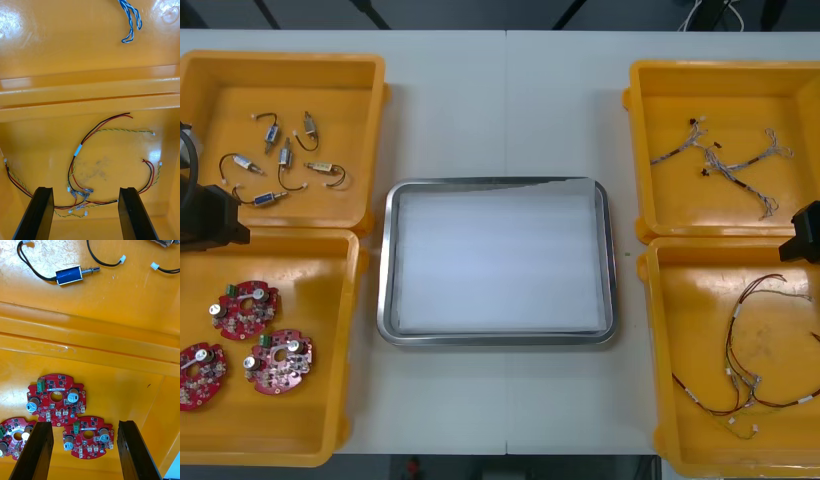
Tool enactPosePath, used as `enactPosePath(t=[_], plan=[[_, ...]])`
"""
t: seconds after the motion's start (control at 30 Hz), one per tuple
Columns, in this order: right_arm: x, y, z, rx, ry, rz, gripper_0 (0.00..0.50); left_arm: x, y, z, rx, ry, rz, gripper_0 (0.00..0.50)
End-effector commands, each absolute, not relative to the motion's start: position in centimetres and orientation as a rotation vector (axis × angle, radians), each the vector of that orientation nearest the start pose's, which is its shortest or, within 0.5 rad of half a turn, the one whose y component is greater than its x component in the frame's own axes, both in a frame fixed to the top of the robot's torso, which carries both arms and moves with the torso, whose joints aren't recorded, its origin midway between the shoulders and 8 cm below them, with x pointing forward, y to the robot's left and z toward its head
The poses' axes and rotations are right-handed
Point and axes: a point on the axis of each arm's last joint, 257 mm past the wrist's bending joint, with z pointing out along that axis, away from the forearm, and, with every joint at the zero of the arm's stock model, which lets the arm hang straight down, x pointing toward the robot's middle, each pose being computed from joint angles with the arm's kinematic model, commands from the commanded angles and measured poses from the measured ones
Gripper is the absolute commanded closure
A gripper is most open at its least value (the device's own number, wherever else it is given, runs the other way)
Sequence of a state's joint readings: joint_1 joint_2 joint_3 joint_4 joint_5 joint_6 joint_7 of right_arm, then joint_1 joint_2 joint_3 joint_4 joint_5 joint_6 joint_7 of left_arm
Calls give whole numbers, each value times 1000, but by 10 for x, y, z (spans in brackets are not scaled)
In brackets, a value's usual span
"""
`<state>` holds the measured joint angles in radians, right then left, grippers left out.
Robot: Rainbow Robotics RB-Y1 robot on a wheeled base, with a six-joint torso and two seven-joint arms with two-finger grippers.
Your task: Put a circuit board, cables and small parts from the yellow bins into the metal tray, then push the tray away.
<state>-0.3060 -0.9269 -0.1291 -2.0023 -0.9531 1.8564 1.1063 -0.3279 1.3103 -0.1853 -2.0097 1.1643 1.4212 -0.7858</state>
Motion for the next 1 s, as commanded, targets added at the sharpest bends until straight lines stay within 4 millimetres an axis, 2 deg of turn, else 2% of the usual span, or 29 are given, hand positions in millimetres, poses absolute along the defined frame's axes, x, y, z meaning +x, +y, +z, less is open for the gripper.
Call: enactPosePath(t=[0.03,1.0], plan=[[403,-364,-158,187,2748,38,0,422,359,-150,-302,2645,-83,0],[403,-364,-158,187,2748,38,0,422,359,-150,-302,2645,-83,0]])
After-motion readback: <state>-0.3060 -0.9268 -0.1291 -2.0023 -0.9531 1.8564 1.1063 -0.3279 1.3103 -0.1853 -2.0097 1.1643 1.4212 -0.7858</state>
